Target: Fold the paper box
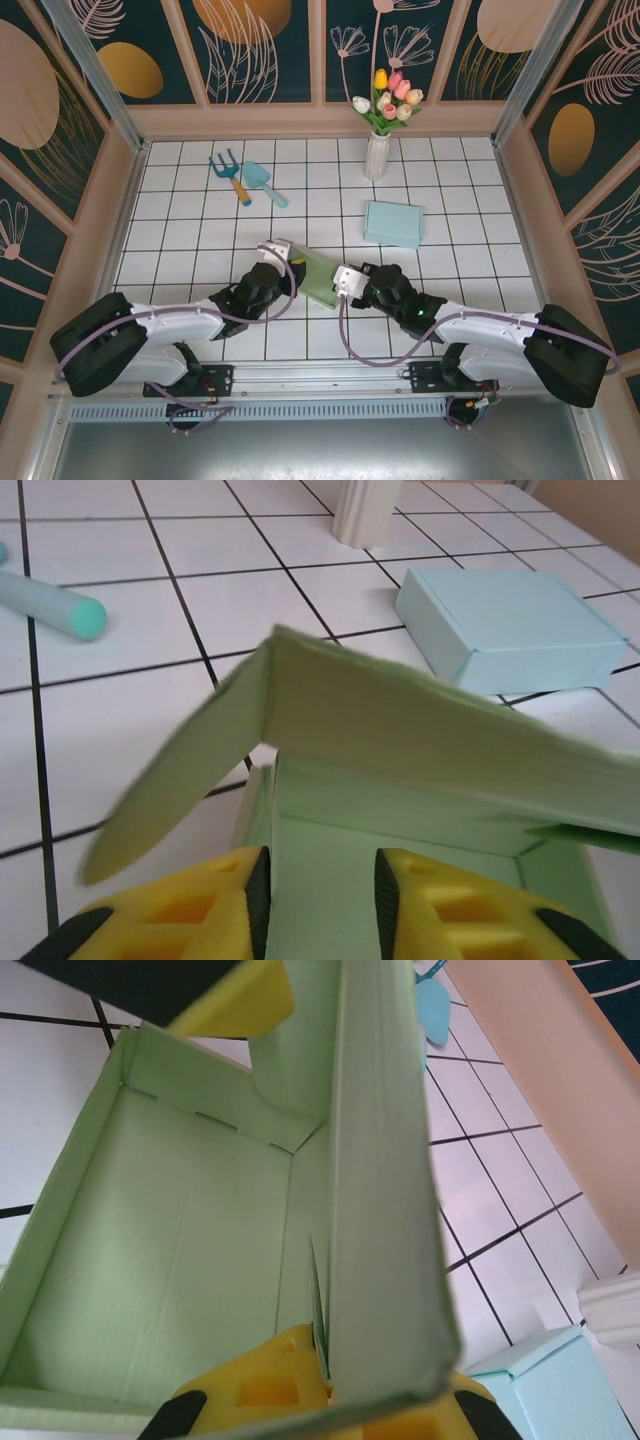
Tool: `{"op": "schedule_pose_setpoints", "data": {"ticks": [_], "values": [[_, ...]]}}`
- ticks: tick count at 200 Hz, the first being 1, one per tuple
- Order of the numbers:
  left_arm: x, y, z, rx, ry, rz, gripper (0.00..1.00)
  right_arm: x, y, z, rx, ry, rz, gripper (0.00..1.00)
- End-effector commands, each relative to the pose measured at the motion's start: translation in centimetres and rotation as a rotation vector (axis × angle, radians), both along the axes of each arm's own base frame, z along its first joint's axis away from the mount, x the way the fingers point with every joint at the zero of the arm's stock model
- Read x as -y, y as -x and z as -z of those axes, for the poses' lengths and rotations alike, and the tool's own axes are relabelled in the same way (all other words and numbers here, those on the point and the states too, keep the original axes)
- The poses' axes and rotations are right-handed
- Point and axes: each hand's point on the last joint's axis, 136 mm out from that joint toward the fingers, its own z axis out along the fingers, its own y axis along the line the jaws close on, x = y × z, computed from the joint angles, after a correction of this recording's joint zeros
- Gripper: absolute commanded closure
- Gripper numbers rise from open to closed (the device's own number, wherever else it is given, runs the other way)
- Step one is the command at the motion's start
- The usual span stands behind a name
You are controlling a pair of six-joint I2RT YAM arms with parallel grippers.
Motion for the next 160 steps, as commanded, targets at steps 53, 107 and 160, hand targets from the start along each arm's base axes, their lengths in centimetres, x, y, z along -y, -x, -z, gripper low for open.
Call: {"op": "schedule_pose_setpoints", "data": {"ticks": [53,107,160], "values": [[-2.6,3.5,1.5,-0.181,0.089,-0.030,0.62,0.2,0.0,-0.3,0.019,0.031,0.063,0.95],[-5.8,3.5,-4.5,-0.103,0.220,-0.150,0.61,0.5,0.7,1.1,0.007,0.112,0.045,0.93],[-5.5,1.6,-8.4,-0.035,0.172,-0.207,0.57,0.0,2.1,2.4,-0.042,0.198,-0.027,0.84]]}}
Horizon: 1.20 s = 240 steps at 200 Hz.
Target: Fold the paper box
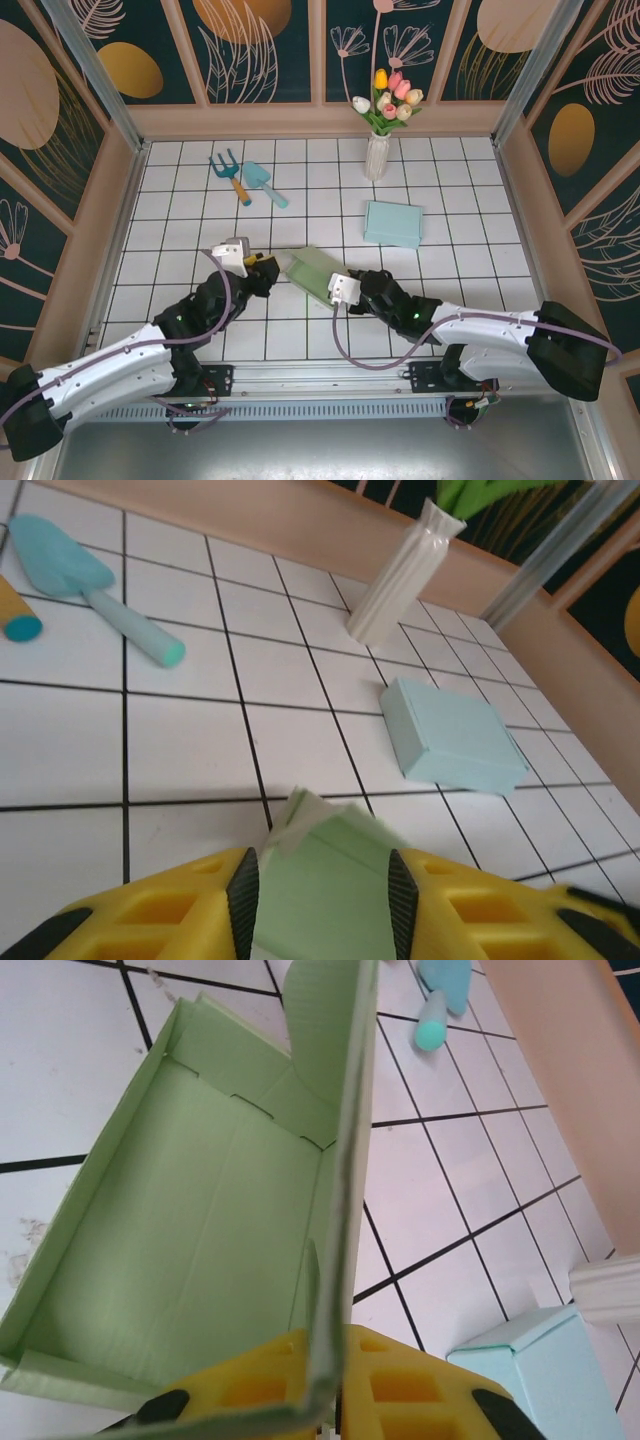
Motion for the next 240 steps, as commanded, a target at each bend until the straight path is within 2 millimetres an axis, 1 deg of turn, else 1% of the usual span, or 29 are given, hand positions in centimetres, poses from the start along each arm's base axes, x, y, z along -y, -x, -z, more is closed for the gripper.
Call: {"op": "schedule_pose_setpoints", "data": {"ticks": [1,16,28,49,76,86,91,98,110,126,139,146,166,190,204,224,240], "values": [[0.3,-1.2,-0.4,-0.011,-0.089,-0.046,0.56,0.1,1.0,1.3,-0.049,0.081,-0.035,0.84],[1.5,-2.2,-0.2,-0.024,-0.146,-0.044,0.54,-0.2,1.3,1.5,-0.061,0.095,-0.048,0.83],[2.0,-3.0,0.1,-0.030,-0.186,-0.056,0.54,-0.3,1.6,1.7,-0.068,0.104,-0.058,0.83],[3.1,-3.8,0.7,-0.042,-0.232,-0.047,0.53,-0.3,1.9,2.3,-0.080,0.130,-0.070,0.81],[4.2,-3.9,3.5,-0.092,-0.273,-0.013,0.53,-0.1,2.2,2.5,-0.095,0.145,-0.072,0.76],[4.3,-3.8,4.7,-0.110,-0.282,-0.008,0.53,-0.2,2.3,2.4,-0.097,0.136,-0.079,0.76],[4.3,-3.8,5.1,-0.116,-0.285,-0.006,0.53,-0.2,2.4,2.3,-0.097,0.130,-0.082,0.73],[4.3,-3.8,5.7,-0.124,-0.289,-0.009,0.53,-0.3,2.5,2.0,-0.097,0.118,-0.087,0.73],[4.2,-3.8,6.4,-0.132,-0.298,-0.013,0.53,-0.3,2.6,1.7,-0.100,0.103,-0.092,0.68],[4.1,-3.8,6.9,-0.138,-0.316,-0.022,0.53,-0.1,2.7,1.4,-0.104,0.088,-0.081,0.52],[3.9,-3.9,7.3,-0.142,-0.328,-0.031,0.53,0.2,2.9,1.2,-0.115,0.082,-0.072,0.43],[3.8,-3.9,7.5,-0.143,-0.334,-0.037,0.53,0.3,2.9,1.1,-0.120,0.078,-0.063,0.40],[3.5,-4.0,7.9,-0.146,-0.344,-0.047,0.52,0.8,2.9,0.9,-0.136,0.061,-0.032,0.39],[3.4,-4.0,8.4,-0.151,-0.353,-0.050,0.52,0.7,3.1,-0.6,-0.166,-0.035,-0.003,0.38],[3.5,-3.9,8.7,-0.155,-0.358,-0.048,0.52,0.6,3.2,-2.1,-0.181,-0.131,0.023,0.38],[3.4,-3.9,8.9,-0.158,-0.364,-0.048,0.52,1.2,2.4,-4.4,-0.195,-0.301,0.134,0.36],[3.4,-3.9,9.1,-0.160,-0.367,-0.047,0.52,1.8,1.7,-5.6,-0.235,-0.430,0.227,0.37]]}}
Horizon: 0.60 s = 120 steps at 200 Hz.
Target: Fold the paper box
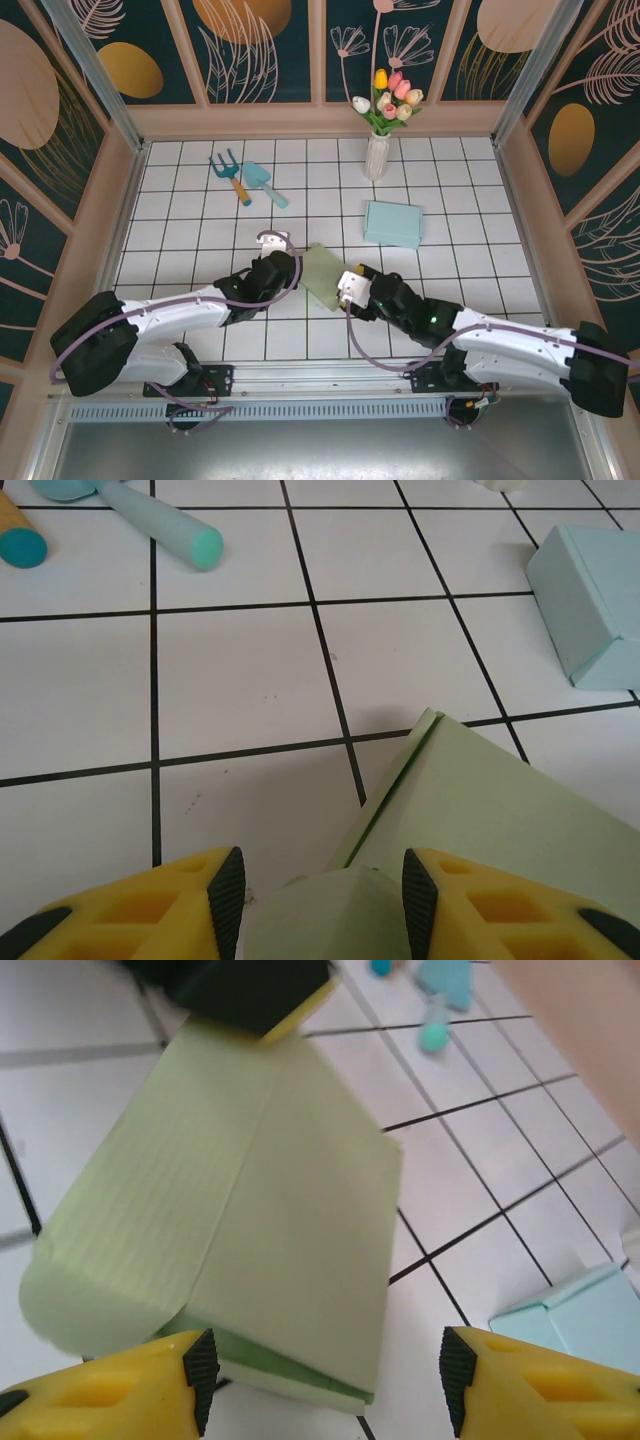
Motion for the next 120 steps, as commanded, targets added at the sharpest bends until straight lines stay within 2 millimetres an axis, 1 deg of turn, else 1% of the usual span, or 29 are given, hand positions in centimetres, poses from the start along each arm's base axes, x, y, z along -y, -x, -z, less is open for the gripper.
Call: {"op": "schedule_pose_setpoints", "data": {"ticks": [1,12,21,33,47,67,84,106,120], "values": [[-0.1,0.0,0.4,0.008,-0.005,-0.009,0.52,0.7,-0.9,-2.3,-0.089,-0.234,0.176,0.37],[-0.2,0.0,0.5,0.007,-0.004,-0.009,0.52,0.8,-1.3,-3.1,-0.119,-0.306,0.228,0.40],[-0.2,0.1,0.7,0.004,-0.004,-0.010,0.52,1.4,-2.0,-3.5,-0.176,-0.395,0.336,0.40],[-0.2,0.2,1.0,-0.002,-0.006,-0.007,0.52,1.7,-2.7,-3.7,-0.245,-0.482,0.437,0.40],[-0.3,0.4,1.3,-0.008,-0.002,-0.004,0.52,2.2,-3.4,-3.3,-0.321,-0.566,0.566,0.39],[-0.3,0.5,1.7,-0.018,-0.003,-0.001,0.52,1.7,-4.1,-2.0,-0.402,-0.630,0.670,0.36],[-0.4,0.7,1.8,-0.024,-0.004,0.001,0.53,2.2,-5.0,-0.3,-0.444,-0.698,0.826,0.35],[-0.5,0.9,2.0,-0.031,0.000,0.003,0.53,1.5,-5.5,2.2,-0.497,-0.660,0.932,0.33],[-0.7,1.1,2.1,-0.033,0.002,0.002,0.53,0.7,-5.6,3.5,-0.517,-0.627,0.960,0.33]]}}
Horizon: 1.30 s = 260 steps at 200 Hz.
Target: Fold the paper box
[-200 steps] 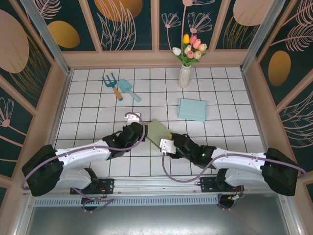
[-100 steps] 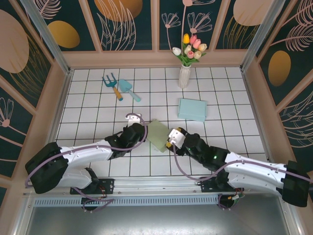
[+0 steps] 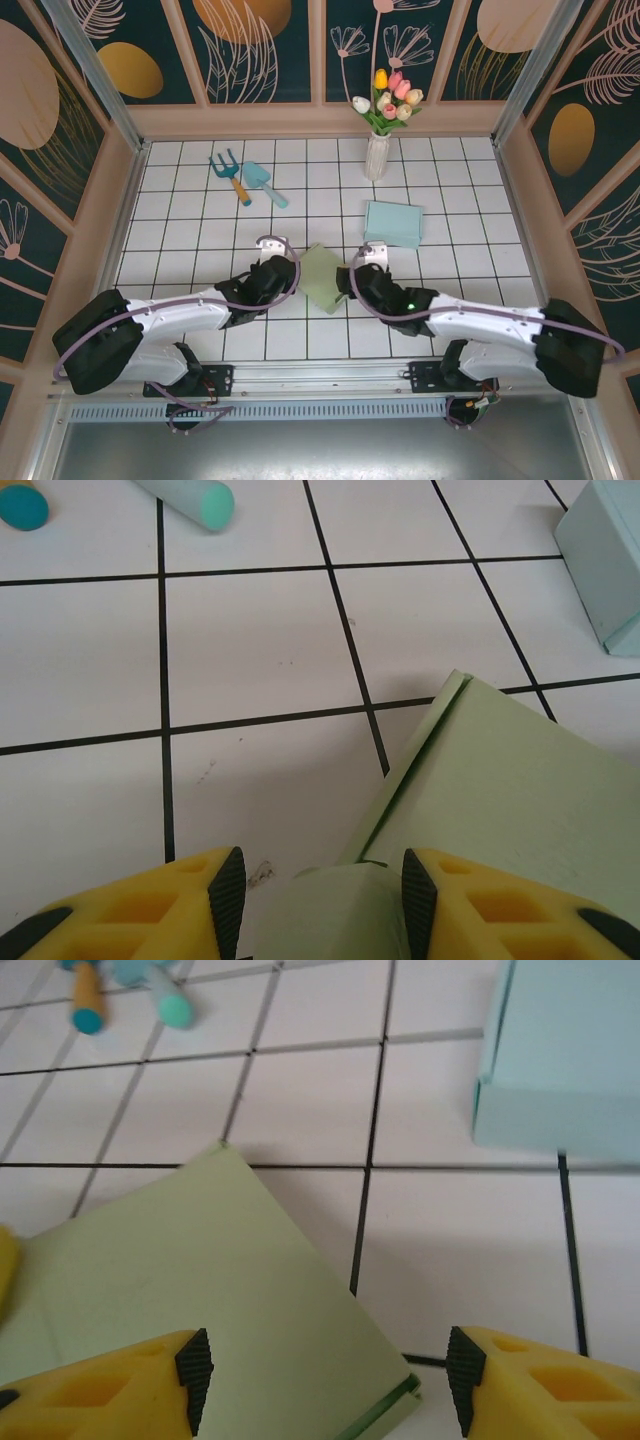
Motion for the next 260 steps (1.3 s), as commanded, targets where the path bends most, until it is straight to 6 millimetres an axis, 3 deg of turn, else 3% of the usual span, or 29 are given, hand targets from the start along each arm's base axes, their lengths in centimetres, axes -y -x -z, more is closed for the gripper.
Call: {"op": "schedule_pose_setpoints", "data": {"ticks": [1,49,107,137,178,210,241,260], "values": [[0.0,0.5,0.4,-0.008,0.022,0.002,0.53,-0.5,-0.9,0.9,-0.065,-0.083,0.161,0.33],[-0.8,1.3,1.2,-0.019,0.048,0.000,0.53,-1.0,-0.6,4.0,-0.130,-0.096,0.224,0.32],[-1.6,2.1,1.3,-0.006,0.098,0.001,0.52,-2.5,0.9,6.4,-0.174,-0.161,0.123,0.36],[-1.8,2.1,-0.3,0.018,0.124,-0.007,0.51,-1.9,0.8,7.0,-0.161,-0.121,0.097,0.40],[-2.2,2.3,-4.5,0.090,0.311,-0.044,0.31,-2.0,1.0,6.7,-0.112,-0.030,-0.029,0.41],[-1.7,2.7,-4.0,0.004,0.380,-0.074,0.25,-2.4,0.9,6.7,-0.112,-0.003,-0.153,0.42],[-1.3,3.2,-1.9,-0.082,0.354,-0.079,0.02,-2.1,0.6,6.8,-0.101,0.007,-0.173,0.42],[-0.6,4.0,-1.4,-0.135,0.389,-0.051,0.01,-2.1,0.9,6.9,-0.105,-0.011,-0.182,0.42]]}}
